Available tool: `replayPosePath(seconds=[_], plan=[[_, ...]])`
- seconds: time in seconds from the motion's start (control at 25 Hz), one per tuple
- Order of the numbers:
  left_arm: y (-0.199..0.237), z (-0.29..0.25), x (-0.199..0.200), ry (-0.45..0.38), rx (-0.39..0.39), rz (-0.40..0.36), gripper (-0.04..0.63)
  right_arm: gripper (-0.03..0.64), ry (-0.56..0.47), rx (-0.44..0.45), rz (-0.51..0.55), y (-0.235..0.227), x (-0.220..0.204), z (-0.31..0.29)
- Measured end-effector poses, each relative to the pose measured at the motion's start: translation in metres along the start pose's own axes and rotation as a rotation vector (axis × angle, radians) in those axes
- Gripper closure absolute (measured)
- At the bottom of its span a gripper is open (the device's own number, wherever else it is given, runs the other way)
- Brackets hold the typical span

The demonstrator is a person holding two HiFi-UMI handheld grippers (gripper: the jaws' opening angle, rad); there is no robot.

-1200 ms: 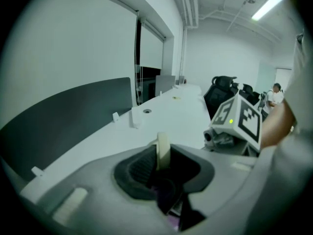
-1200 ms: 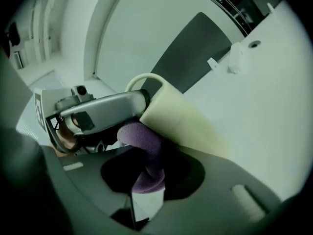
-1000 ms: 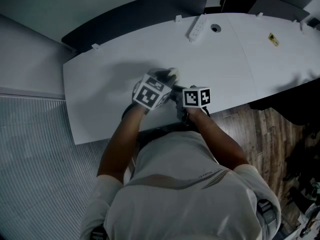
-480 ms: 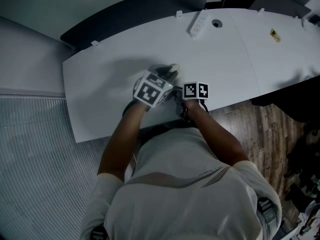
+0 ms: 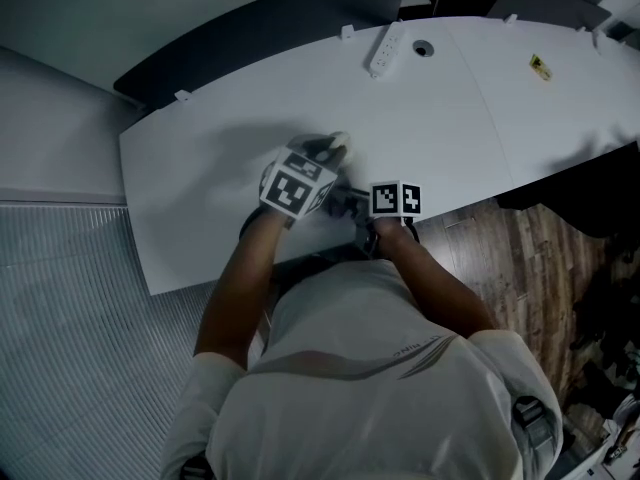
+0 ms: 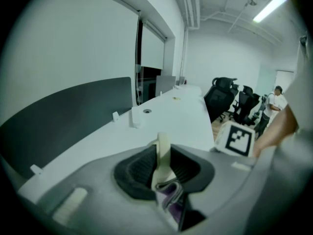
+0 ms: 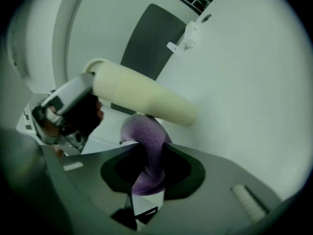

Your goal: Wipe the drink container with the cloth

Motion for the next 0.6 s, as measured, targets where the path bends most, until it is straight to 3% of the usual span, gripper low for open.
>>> replayPosePath(seconds=[0.36, 0.48, 0.6], plan=[[-0.003, 0.001, 0.002, 0.004, -0.01, -0.013, 0.514, 0.515, -0.345, 0.068, 0.022, 0.044, 0.037, 0.084], [-0.001, 0.001, 0.002, 0.005, -0.014, -0.014, 0.514, 0.516, -0.339, 0.104, 0.07, 0.055, 0.05, 0.079], [-0.001, 0.001, 0.002, 0.01, -0.013, -0.014, 0.514, 0.515, -0.28, 0.071, 0.152, 0.053, 0.053, 0.064]])
Point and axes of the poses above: the fingertips, and each gripper's own axes: z backward along the fingers, y to its left, x out of its top, the point moved 1 cm from there along z, backward along the fingers, and after that the axes turned 1 degree about -z, right-handed, at the moved point
